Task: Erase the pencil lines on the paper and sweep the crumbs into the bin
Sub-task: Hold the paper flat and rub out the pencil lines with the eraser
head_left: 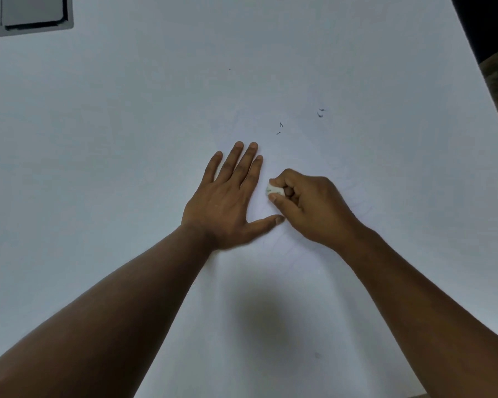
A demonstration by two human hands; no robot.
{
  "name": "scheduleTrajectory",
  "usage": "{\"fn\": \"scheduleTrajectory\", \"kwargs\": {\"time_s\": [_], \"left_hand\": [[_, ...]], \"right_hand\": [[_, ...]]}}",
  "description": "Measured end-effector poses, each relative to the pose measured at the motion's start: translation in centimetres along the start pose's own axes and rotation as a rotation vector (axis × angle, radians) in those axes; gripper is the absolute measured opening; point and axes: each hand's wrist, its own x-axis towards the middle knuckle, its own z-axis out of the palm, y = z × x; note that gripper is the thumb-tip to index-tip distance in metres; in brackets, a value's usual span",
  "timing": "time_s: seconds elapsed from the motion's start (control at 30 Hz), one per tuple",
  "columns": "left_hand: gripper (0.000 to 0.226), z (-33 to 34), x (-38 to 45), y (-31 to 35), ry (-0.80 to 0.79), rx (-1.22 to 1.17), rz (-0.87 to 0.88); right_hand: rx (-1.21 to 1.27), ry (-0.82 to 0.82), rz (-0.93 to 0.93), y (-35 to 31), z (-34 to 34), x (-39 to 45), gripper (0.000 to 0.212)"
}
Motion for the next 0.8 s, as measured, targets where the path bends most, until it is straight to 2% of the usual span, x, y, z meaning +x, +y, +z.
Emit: {"fn": "scheduleTrajectory", "kwargs": {"time_s": [0.2, 0.3, 0.4, 0.5, 0.67, 0.8], "left_hand": [[0.097, 0.2, 0.1, -0.1, -0.015, 0.015, 0.032], [0.096, 0.1, 0.1, 0.0, -0.009, 0.016, 0.026], [0.099, 0.1, 0.2, 0.1, -0.025, 0.025, 0.008], [0.099, 0.1, 0.2, 0.1, -0.019, 0.029, 0.01], [0.098, 0.3, 0.1, 0.0, -0.013, 0.025, 0.024], [0.1, 0.2, 0.2, 0.0, -0.019, 0.031, 0.022]], "right_hand": [[-0.175, 0.075, -0.04, -1.6, 1.9, -0.4, 0.013], [-0.224, 0.204, 0.06, -1.4, 1.8, 0.0, 0.014], [-0.162, 0.287, 0.199, -1.2, 1.4, 0.5, 0.016], [-0.094, 0.28, 0.209, -1.7, 1.5, 0.3, 0.017], [-0.119, 0.185, 0.1, -2.0, 2.0, 0.2, 0.017], [-0.224, 0.265, 0.12, -0.4, 0.8, 1.3, 0.019]]}}
